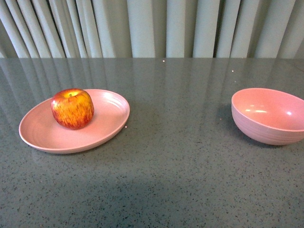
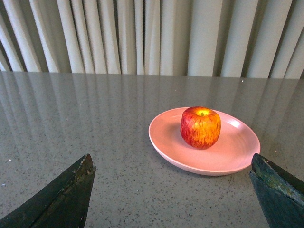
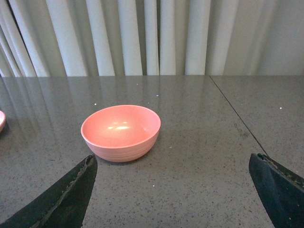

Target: Move apple from plate to bowl

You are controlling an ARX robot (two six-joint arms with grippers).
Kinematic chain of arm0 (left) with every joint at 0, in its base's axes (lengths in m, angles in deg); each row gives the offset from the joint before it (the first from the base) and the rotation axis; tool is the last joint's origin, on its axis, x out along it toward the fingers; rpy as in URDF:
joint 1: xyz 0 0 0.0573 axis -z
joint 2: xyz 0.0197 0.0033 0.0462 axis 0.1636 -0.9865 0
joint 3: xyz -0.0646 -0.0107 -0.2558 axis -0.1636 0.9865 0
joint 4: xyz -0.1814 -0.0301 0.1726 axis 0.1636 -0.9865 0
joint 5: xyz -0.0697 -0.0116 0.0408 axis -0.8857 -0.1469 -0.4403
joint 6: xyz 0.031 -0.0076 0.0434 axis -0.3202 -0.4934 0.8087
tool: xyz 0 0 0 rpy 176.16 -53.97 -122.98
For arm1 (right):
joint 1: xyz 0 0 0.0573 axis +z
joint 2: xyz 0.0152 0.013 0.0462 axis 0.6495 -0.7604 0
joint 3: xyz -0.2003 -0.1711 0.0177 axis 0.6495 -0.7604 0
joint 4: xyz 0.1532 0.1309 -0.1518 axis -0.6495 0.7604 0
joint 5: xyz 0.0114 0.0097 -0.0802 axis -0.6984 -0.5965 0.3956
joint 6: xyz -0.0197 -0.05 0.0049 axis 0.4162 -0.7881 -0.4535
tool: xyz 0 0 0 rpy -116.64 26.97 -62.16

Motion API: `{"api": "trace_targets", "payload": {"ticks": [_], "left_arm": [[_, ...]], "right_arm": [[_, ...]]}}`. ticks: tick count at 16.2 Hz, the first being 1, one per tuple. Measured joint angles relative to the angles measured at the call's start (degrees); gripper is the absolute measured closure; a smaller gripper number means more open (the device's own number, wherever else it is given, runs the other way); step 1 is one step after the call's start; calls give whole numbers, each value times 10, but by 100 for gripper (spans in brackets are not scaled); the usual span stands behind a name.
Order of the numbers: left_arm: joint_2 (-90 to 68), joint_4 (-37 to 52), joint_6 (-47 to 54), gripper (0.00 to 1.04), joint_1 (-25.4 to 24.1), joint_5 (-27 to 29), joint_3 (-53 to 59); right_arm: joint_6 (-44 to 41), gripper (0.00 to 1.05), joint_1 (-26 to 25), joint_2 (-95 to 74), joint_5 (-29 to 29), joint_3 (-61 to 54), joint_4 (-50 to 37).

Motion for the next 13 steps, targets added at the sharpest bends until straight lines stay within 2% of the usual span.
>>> {"api": "trace_targets", "payload": {"ticks": [13], "left_arm": [[0,0,0,7,0,0,0]], "right_arm": [[0,7,0,0,0,0,0]]}}
